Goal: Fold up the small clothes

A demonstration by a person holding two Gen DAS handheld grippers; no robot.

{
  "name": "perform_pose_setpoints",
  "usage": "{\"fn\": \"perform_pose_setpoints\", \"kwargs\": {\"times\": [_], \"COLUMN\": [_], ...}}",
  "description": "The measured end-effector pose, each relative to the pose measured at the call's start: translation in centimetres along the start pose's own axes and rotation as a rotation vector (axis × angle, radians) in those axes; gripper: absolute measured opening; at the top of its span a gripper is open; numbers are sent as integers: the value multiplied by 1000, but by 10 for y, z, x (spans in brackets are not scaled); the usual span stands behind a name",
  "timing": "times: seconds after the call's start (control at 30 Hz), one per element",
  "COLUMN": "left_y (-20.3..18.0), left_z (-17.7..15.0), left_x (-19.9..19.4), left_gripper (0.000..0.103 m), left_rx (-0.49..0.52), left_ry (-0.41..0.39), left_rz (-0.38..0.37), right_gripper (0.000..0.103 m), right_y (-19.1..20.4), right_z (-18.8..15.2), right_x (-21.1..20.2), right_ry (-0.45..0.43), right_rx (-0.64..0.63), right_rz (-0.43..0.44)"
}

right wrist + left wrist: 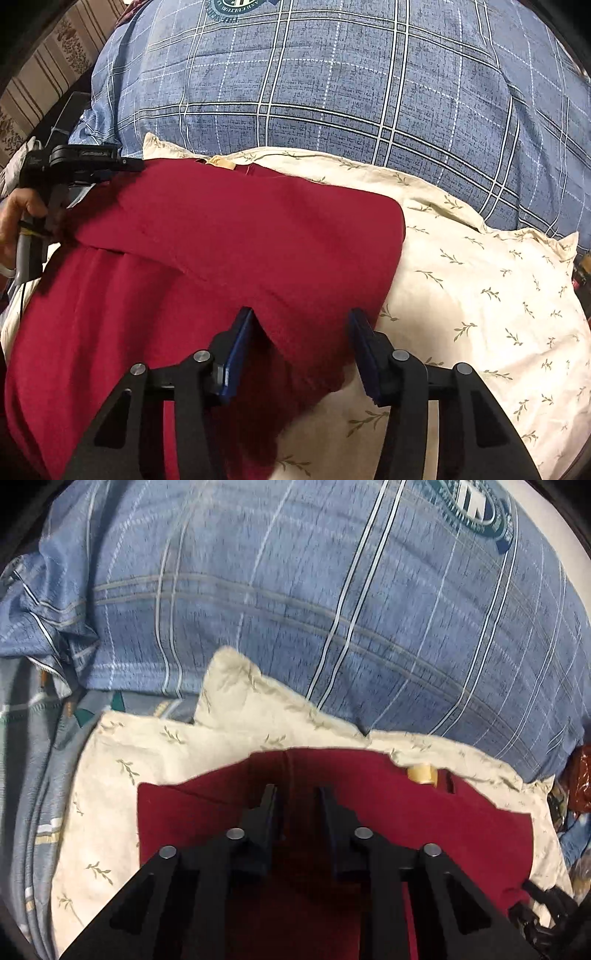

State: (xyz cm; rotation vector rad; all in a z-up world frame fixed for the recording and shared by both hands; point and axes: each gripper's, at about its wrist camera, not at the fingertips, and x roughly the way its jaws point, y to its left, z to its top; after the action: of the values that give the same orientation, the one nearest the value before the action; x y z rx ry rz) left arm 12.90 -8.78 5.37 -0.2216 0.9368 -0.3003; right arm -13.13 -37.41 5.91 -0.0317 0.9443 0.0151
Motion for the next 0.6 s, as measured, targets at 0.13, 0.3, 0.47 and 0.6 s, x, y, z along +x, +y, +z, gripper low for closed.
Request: {"fn": "perform_pose_setpoints", "kwargs": {"times": [0.13, 0.3, 0.47, 0.6], "left_y": [-5, 8, 23, 19], "left_z": [1, -23, -64, -67], "left_x": [-34, -85, -65, -60], "left_gripper": [12, 11, 12, 18], "left_rx": [17, 34, 30, 50], "left_ry": [-33, -61, -3, -28], "left_rz": [-72, -95, -5, 8], "right_gripper": [10, 9, 15, 32], "right_y": [-4, -5, -6, -4], "right_z": [3, 5, -5, -2], "right_x": [-6, -31, -12, -23], "right_ry": [-33, -96, 0, 44], "right_rx": [29, 31, 50, 49], "right_rz": [-7, -23, 14, 72]}}
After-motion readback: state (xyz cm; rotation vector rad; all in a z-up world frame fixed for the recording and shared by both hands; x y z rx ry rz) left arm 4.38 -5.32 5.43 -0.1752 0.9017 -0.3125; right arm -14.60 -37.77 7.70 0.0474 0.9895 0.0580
